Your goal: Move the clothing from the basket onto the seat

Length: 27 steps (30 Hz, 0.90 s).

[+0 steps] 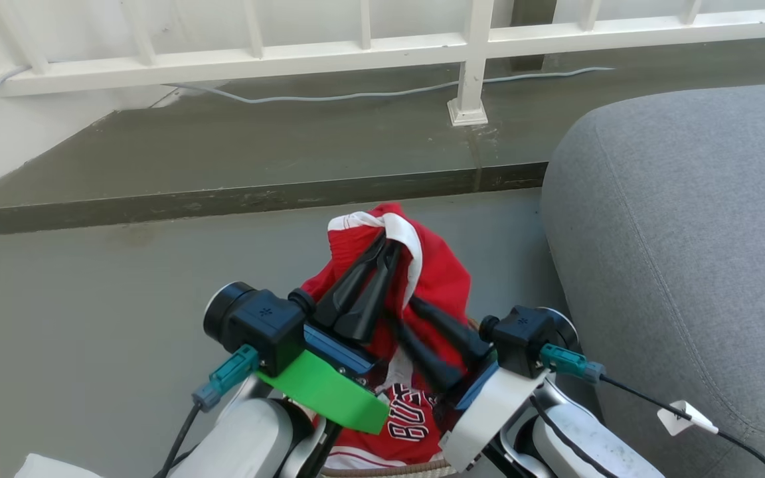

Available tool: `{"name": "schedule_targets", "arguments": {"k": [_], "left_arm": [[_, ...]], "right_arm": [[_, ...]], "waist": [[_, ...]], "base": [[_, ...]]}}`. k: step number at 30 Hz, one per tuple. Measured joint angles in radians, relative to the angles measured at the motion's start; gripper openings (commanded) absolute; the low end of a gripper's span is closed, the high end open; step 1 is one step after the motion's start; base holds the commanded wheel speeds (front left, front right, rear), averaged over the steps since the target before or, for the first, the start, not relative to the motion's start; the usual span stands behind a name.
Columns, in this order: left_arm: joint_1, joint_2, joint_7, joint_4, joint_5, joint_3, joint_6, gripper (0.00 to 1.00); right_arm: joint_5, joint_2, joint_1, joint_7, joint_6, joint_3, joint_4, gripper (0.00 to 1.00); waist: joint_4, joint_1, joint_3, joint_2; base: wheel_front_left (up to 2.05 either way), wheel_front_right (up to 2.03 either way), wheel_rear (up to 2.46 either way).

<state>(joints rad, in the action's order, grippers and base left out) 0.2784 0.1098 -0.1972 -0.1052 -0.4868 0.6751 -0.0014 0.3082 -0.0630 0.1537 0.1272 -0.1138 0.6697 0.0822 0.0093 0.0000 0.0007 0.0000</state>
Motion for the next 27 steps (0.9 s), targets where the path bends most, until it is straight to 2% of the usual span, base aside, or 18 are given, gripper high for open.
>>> {"name": "schedule_targets", "arguments": {"k": [11, 12, 13, 14, 21, 27], "left_arm": [[0.000, 0.000, 0.013, -0.002, 0.000, 0.005, -0.004, 0.00], [0.000, 0.001, 0.013, -0.002, 0.000, 0.005, -0.004, 0.30], [0.000, 0.001, 0.018, -0.002, 0.000, 0.005, -0.004, 0.71], [0.000, 0.001, 0.019, -0.002, 0.000, 0.005, -0.004, 1.00], [0.000, 0.008, 0.030, -0.006, 0.000, 0.009, -0.007, 1.00], [0.000, 0.038, 0.057, -0.001, 0.007, 0.036, -0.018, 1.00]], "right_arm": [[0.023, 0.000, 0.031, 0.017, 0.000, 0.010, 0.040, 0.00], [0.031, 0.000, 0.033, 0.023, 0.000, 0.010, 0.042, 0.00], [0.040, 0.000, 0.037, 0.026, 0.000, 0.010, 0.043, 0.00], [0.046, 0.000, 0.044, 0.033, 0.000, 0.010, 0.044, 0.00], [0.057, 0.000, 0.079, 0.066, 0.003, -0.020, 0.048, 0.00], [0.057, 0.000, 0.096, 0.076, 0.033, -0.068, 0.076, 0.00]], "waist": [[0.004, 0.0000, 0.010, 0.0000], [0.004, 0.0000, 0.011, 0.0000], [0.004, 0.0000, 0.012, 0.0000], [0.003, 0.0000, 0.013, 0.0000], [-0.002, 0.0000, 0.016, 0.0000], [-0.007, 0.0000, 0.017, 0.0000]], "base": [[0.00, 0.00, 0.00], [0.00, 0.00, 0.00], [0.00, 0.00, 0.00], [0.00, 0.00, 0.00], [0.00, 0.00, 0.00], [0.00, 0.00, 0.00]]}}
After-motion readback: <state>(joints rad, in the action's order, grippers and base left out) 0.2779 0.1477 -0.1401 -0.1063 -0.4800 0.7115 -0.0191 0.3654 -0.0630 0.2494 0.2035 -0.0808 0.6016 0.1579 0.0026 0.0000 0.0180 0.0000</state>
